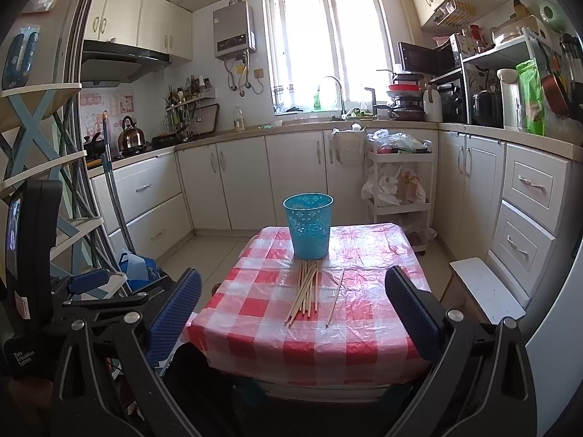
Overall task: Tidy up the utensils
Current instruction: 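Move both tools toward the table with the wooden sticks, then lower both grippers onto the stick pile and each grasp one stick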
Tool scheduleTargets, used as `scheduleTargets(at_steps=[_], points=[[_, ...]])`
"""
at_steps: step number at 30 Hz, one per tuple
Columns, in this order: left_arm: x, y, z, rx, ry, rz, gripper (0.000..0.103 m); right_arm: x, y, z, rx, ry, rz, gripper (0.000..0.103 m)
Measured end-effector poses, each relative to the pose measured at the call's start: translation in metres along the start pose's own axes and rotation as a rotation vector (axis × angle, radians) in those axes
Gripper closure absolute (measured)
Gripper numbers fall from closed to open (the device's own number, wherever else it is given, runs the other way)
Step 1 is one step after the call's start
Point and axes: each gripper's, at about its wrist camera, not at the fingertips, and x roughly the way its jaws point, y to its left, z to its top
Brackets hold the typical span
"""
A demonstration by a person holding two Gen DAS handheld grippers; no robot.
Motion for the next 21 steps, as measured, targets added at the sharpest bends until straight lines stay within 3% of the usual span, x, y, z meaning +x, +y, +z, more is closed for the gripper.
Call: scheduleTargets(at_steps=[11, 21], points=[[0.029, -0.002, 0.003, 0.009, 0.043, -0.012, 0.008, 0.025, -0.005, -0.003, 0.009, 0.043, -0.007, 0.006], [0.08, -0.008, 0.004, 0.02, 0.106, -0.012, 0.008, 0.071, -0.011, -0.008, 0.005, 0.105, -0.011, 0.006]])
